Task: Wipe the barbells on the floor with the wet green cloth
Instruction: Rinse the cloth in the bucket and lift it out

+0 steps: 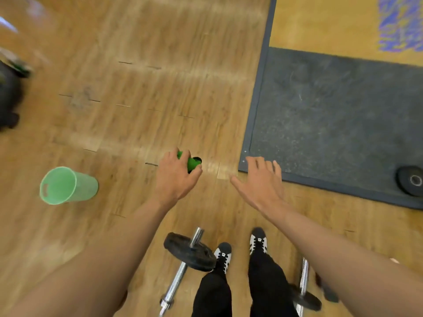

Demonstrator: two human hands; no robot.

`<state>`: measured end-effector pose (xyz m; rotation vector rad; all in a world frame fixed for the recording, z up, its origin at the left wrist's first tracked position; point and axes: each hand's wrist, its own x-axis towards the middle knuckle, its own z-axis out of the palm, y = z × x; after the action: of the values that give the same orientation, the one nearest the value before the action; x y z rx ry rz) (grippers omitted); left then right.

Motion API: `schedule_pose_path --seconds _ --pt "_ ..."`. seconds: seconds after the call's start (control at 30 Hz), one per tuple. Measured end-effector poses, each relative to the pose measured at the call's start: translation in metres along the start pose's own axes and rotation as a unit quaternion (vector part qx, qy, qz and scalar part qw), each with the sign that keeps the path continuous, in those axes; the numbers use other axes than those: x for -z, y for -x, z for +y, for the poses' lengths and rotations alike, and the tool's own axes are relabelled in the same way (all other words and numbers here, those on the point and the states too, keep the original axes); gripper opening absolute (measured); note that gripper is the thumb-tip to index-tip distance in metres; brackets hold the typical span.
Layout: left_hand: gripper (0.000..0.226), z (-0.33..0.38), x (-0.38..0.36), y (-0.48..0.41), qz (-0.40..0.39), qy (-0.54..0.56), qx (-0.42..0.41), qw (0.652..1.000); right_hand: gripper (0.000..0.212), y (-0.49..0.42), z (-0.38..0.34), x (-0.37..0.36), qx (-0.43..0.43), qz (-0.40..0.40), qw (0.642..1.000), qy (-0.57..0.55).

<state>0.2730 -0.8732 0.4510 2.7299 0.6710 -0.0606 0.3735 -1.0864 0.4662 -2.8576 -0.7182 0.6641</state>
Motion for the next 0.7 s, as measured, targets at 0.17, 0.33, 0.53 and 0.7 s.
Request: schedule_pose_path --seconds 0.17,0.33,0.53,0.7 --pt "0.049 -0.018 0.035 -0.025 0.091 -0.024 0.081 0.992 0.078 -0.048 -0.03 0.04 0.073 0.0 0.997 -0.006" --pt "0.045 -0.032 0.056 -0.049 0.142 -0.016 0.189 0.972 0.077 -0.109 -0.06 0.069 0.144 -0.004 0.989 0.027" --pt "0.042 -0.101 0.059 -0.039 0.177 -0.016 0.3 0.937 0.078 -0.152 -0.156 0.06 0.249 -0.03 0.965 0.077" --pt "0.045 -0.181 0.053 -0.008 0.198 -0.011 0.395 0.897 0.079 -0.169 -0.266 0.031 0.358 -0.07 0.923 0.124"
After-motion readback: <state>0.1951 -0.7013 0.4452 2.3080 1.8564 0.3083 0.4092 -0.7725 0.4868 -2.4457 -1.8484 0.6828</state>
